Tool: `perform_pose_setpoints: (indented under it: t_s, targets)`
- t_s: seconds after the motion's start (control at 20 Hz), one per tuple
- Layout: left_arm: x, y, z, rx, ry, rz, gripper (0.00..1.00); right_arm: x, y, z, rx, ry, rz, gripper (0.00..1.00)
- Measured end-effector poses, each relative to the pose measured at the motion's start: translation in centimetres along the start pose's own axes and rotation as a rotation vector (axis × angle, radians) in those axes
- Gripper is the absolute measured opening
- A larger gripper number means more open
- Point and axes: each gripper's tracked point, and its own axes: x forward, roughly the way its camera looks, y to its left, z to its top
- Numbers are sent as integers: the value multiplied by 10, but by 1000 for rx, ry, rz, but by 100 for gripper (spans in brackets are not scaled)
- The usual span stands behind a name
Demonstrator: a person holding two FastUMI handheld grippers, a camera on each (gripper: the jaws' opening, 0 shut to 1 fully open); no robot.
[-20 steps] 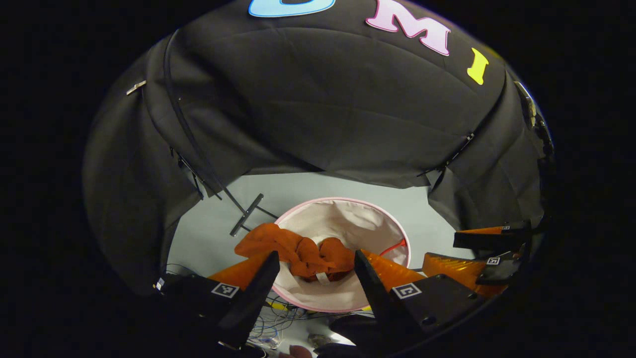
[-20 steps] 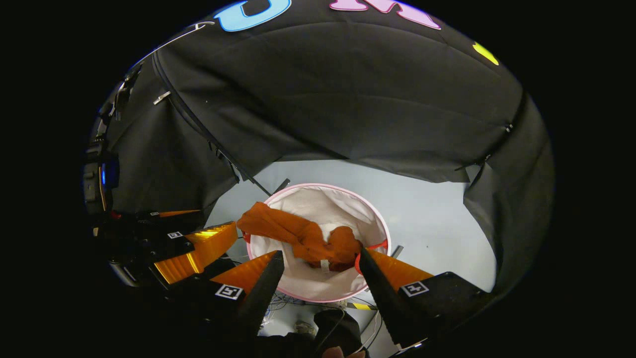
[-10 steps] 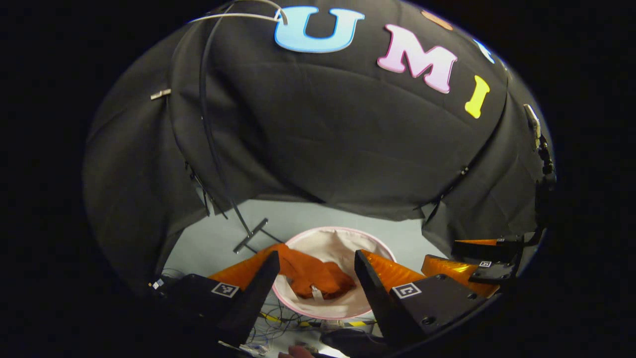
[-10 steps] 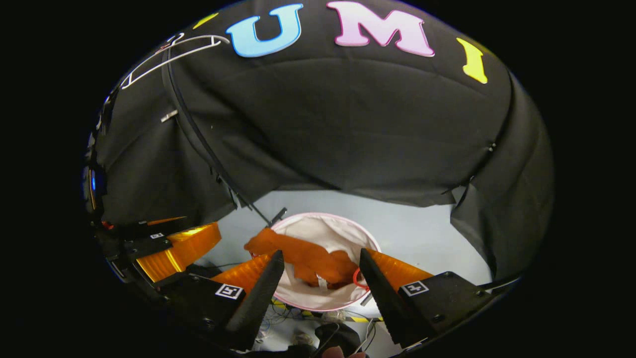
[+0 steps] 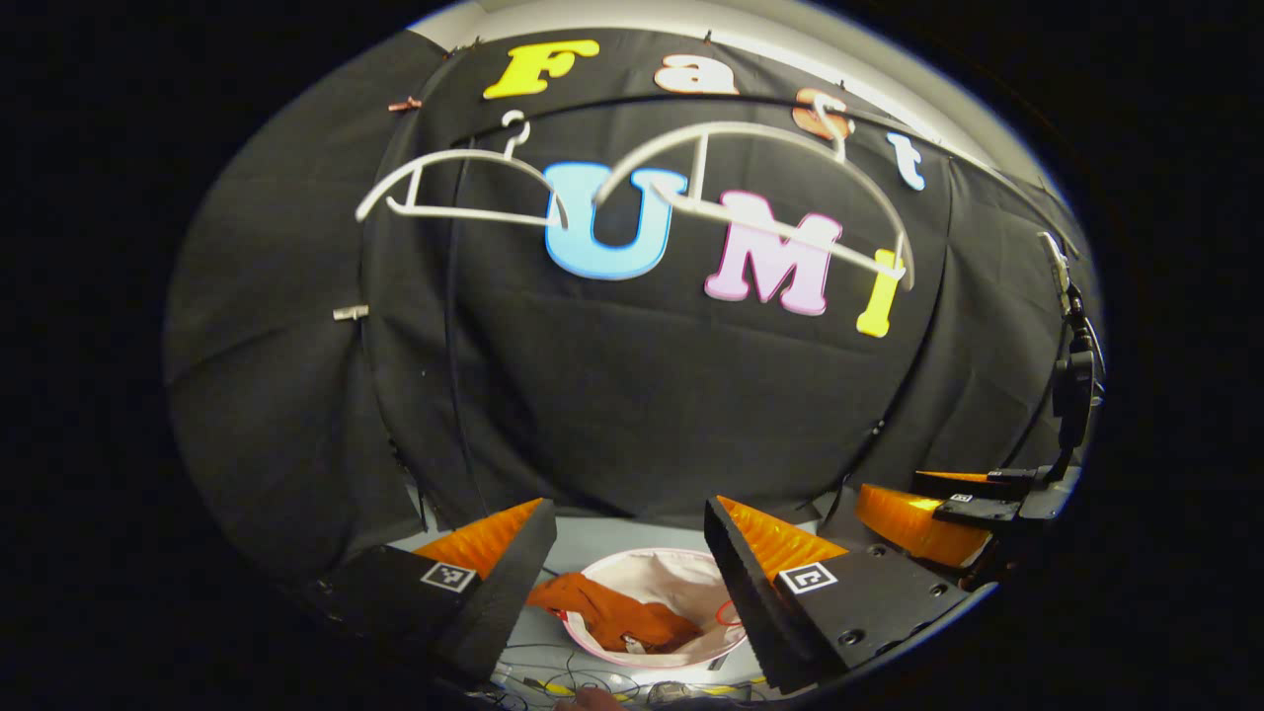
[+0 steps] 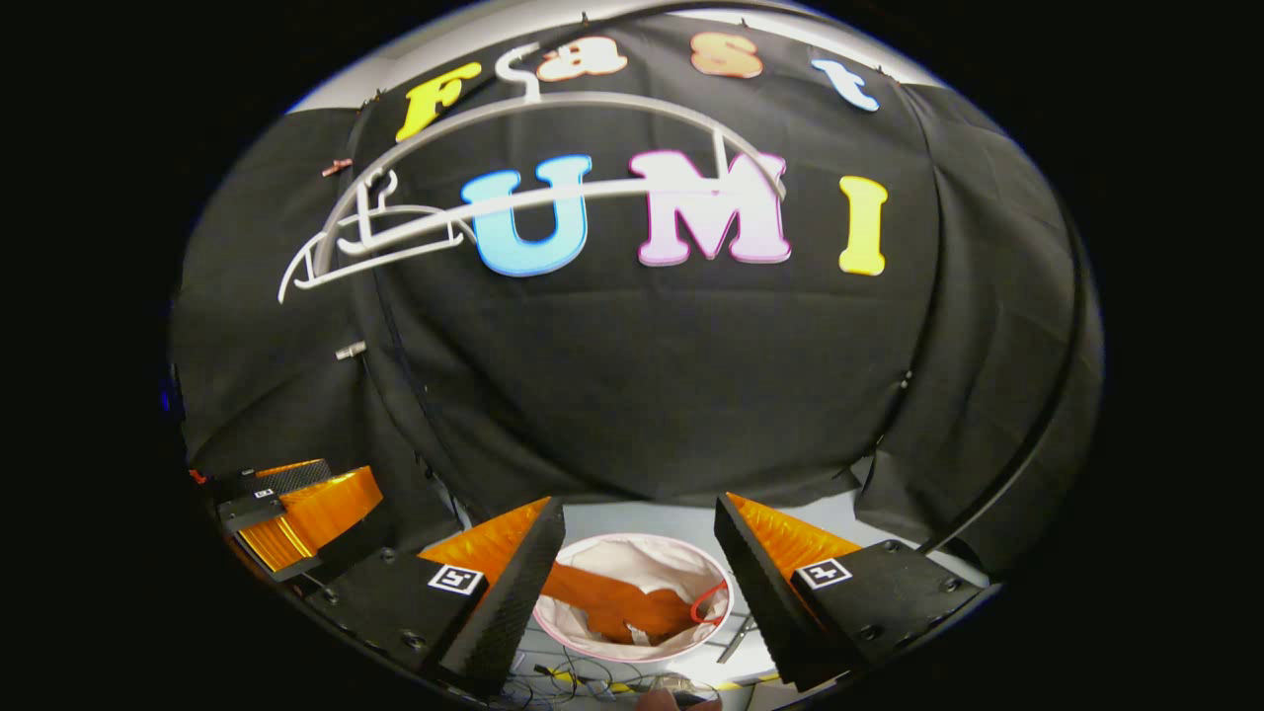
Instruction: Grasp the clothes on the hanger with both hands and then place them into the laundry hamper below.
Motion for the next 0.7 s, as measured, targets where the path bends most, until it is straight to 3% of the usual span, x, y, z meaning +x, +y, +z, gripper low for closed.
perform_pose_setpoints:
  t_s: [0.35, 0.45, 0.55, 0.6, 0.7]
  targets:
    - [-121, -17, 79, 87, -214, 14, 95, -118, -19, 81, -27, -227, -52, 100]
    - [-151, -29, 91, 112, -250, 10, 92, -150, -24, 96, -27, -273, -61, 100]
    - [-177, -34, 100, 133, -277, 24, 92, -177, -26, 110, -25, -314, -60, 94]
    - [-188, -37, 102, 135, -284, 33, 92, -189, -28, 114, -28, -327, -59, 98]
    - [-205, -51, 104, 123, -298, 16, 95, -214, -33, 118, -37, -360, -52, 95]
